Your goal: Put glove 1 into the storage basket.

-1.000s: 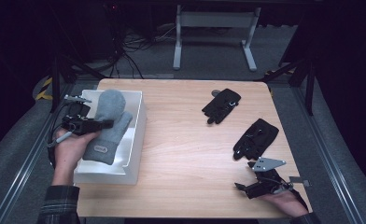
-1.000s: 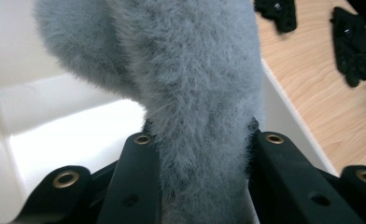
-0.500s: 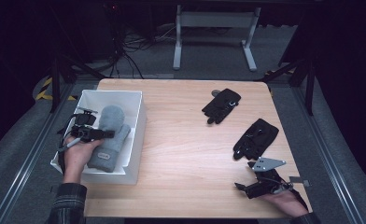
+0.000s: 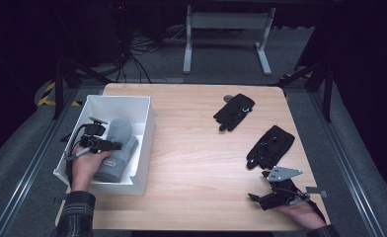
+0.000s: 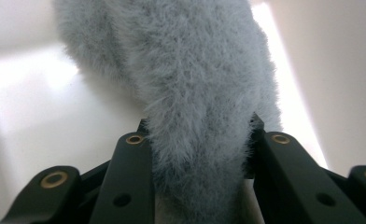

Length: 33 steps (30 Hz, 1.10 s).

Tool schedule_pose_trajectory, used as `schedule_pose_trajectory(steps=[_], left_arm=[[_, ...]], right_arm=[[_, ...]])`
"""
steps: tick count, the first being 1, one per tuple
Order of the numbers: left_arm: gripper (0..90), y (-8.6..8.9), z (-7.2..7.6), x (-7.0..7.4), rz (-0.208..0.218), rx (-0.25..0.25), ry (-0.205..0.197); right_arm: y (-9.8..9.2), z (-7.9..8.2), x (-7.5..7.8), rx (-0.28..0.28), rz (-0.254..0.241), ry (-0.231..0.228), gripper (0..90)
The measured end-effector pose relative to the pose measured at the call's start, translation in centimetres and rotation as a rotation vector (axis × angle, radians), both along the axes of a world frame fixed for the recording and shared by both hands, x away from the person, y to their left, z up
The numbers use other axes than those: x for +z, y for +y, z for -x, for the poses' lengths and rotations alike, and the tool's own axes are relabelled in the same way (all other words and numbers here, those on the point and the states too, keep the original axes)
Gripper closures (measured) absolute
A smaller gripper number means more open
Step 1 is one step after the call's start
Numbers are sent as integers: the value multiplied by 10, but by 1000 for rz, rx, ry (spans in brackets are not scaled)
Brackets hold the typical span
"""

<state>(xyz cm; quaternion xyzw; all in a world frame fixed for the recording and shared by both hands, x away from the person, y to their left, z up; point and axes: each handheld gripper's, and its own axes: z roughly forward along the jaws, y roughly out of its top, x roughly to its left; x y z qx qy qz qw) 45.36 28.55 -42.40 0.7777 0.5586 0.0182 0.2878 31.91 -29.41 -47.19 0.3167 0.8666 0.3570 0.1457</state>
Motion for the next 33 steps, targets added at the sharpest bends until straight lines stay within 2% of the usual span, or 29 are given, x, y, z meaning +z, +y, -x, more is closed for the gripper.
schedule_pose_trajectory(steps=[2, 5, 6, 9, 11, 13, 15, 20, 27, 33], left_arm=[[613, 0, 0, 0, -7, 2, -5], [487, 0, 1, 3, -9, 8, -23], [487, 0, 2, 5, -9, 6, -34], [350, -4, 3, 12, -67, 17, -66], [279, -5, 3, 18, -63, 18, -94], [226, -7, 4, 25, -81, 25, -104], [170, -9, 5, 31, -90, 31, -130], [147, -15, 10, 51, -79, 12, -180], [138, -31, 17, 78, -60, -62, -220], [88, -50, 24, 100, -40, -117, -265]], right_arm=[[0, 0, 0, 0, 0, 1, 33], [0, 0, 0, -1, 0, 1, 33], [0, 0, 0, 0, 0, 0, 33], [0, 0, 0, -1, 0, 0, 33], [0, 0, 0, 0, 0, 0, 33], [0, 0, 0, 0, 0, 0, 33], [0, 0, 0, -1, 0, 0, 33], [0, 0, 0, 0, -1, 1, 33], [0, 0, 0, 0, 0, 0, 33], [0, 0, 0, 0, 0, 1, 33]])
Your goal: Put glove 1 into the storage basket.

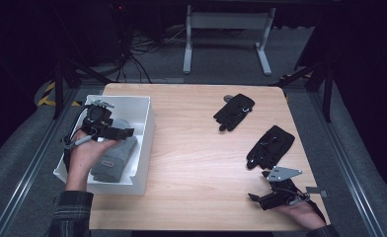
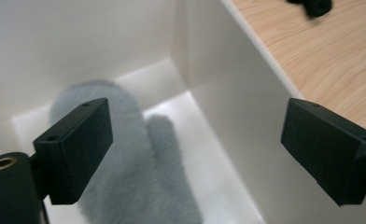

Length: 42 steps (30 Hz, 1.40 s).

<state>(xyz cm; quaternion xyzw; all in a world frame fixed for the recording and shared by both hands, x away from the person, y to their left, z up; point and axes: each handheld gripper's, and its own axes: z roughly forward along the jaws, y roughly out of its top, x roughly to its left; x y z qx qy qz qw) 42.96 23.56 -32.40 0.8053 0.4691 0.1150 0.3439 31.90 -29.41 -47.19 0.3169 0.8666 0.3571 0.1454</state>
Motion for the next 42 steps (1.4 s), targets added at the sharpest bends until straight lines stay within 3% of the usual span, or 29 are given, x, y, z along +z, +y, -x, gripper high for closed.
schedule_pose_trajectory(steps=[7, 17, 29, 42], left_arm=[[30, -31, 7, 16, 25, -81, -29], [1, -76, 16, 21, 31, -171, -60], [7, -124, 31, 3, 19, -235, -57], [19, -161, 55, -27, 2, -288, -61]], right_arm=[[0, 0, 0, 0, 0, 0, 34], [0, 0, 0, 0, 0, -1, 34], [0, 0, 0, -1, 0, 0, 34], [0, 0, 0, 0, 2, 1, 34]])
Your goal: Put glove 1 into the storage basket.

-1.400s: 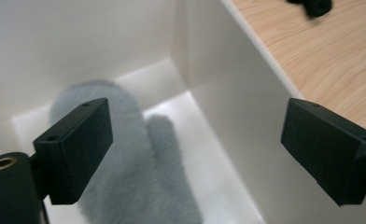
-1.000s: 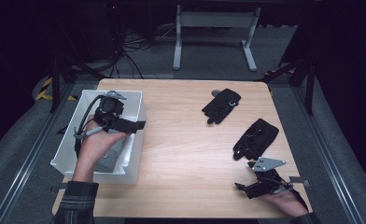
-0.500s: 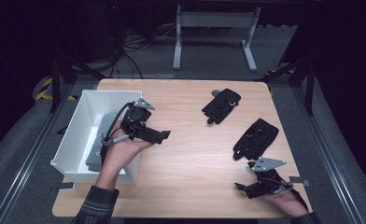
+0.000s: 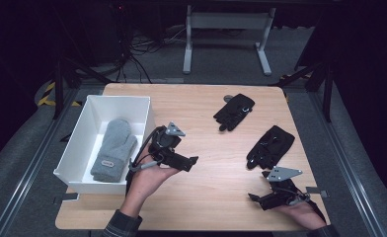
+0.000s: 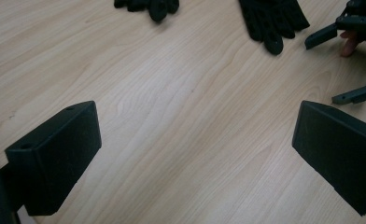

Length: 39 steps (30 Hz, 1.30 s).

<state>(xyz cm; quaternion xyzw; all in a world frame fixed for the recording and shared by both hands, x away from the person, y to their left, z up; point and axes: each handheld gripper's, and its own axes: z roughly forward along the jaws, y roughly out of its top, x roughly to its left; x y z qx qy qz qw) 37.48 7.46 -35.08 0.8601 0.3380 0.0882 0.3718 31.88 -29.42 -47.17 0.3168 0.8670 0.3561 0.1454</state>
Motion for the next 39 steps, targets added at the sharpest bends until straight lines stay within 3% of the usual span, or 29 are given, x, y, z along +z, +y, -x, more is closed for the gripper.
schedule_pose_trajectory(steps=[4, 12, 21, 23, 26, 29, 32, 34, 37, 39], left_arm=[[19, -15, 6, -19, -17, -26, 18], [19, -31, 17, -54, -45, -57, 4], [16, -31, 26, -95, -102, -85, -9], [12, -28, 26, -102, -99, -88, -9], [0, -23, 25, -110, -93, -102, 0], [0, -20, 27, -115, -118, -115, -15], [0, -15, 28, -120, -118, -136, -8], [0, -11, 29, -122, -116, -138, -12], [0, -5, 30, -123, -107, -130, -21], [0, -2, 30, -125, -90, -138, -39]], right_arm=[[0, 0, 0, 0, 0, 0, 34], [1, 0, 0, -9, 5, -4, 18], [0, -1, 2, -8, 22, 19, 44], [-1, -1, 6, -6, 33, 33, 124], [-4, -2, 12, -23, 9, 37, 220], [-7, -3, 21, -44, 1, -16, 354], [-12, -9, 29, -76, 1, -40, 624], [-15, -16, 33, -105, 19, -59, 754], [-20, -25, 37, -134, 24, -75, 900], [-25, -30, 39, -160, 30, -93, 900]])
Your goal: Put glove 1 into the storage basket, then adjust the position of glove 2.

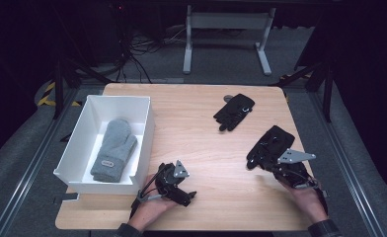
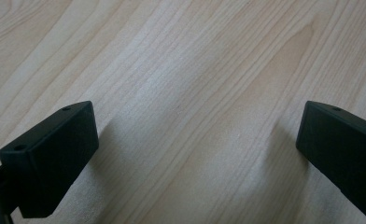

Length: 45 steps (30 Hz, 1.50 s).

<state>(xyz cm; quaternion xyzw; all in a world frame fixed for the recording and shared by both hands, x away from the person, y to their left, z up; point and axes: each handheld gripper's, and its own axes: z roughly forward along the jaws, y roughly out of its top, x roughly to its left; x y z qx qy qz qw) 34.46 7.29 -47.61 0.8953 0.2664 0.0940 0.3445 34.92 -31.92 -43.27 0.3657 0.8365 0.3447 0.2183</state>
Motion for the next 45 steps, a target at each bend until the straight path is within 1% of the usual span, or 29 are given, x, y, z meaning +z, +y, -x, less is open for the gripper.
schedule_pose_trajectory(steps=[1, 2, 5, 6, 9, 11, 12, 13, 14, 15, 19, 21, 25, 30, 36, 39, 45], left_arm=[[0, 2, 1, -1, 11, -1, -6], [0, 3, 1, -2, 21, -6, -13], [0, 4, 1, -2, 22, -11, -9], [0, 4, 1, -2, 22, -12, -10], [0, 5, 0, -2, 22, -13, -12], [0, 5, 0, -2, 22, -14, -12], [0, 5, 0, -2, 22, -14, -12], [0, 5, 0, -2, 22, -14, -12], [0, 5, 0, -2, 22, -14, -12], [0, 5, 0, -2, 22, -14, -12], [0, 5, 0, -2, 22, -13, -12], [0, 5, 0, -2, 22, -14, -12], [0, 5, 0, -2, 22, -14, -12], [0, 5, 0, -2, 23, -14, -12], [0, 5, 0, -2, 23, -15, -11], [0, 5, 0, -2, 23, -15, -12], [0, 5, 0, -2, 23, -15, -11]], right_arm=[[-3, -3, 1, -12, 6, -5, 900], [-7, -6, 1, -23, -1, -4, 900], [-15, -15, 1, -57, -1, -8, 900], [-18, -18, 0, -66, 5, -13, 900], [-24, -27, -5, -91, 22, -6, 900], [-27, -32, -10, -95, 35, 14, 900], [-27, -32, -10, -95, 35, 14, 900], [-29, -36, -15, -100, 43, 36, 900], [-30, -37, -16, -100, 42, 42, 900], [-31, -37, -16, -96, 34, 43, 900], [-31, -37, -16, -93, 33, 51, 900], [-29, -36, -16, -81, 29, 57, 900], [-20, -34, -16, -41, 19, 70, 900], [-3, -30, -17, 28, 16, 84, 900], [13, -23, -17, 80, 6, 104, 900], [26, -20, -17, 114, 8, 110, 900], [47, -13, -20, 178, -16, 125, 900]])
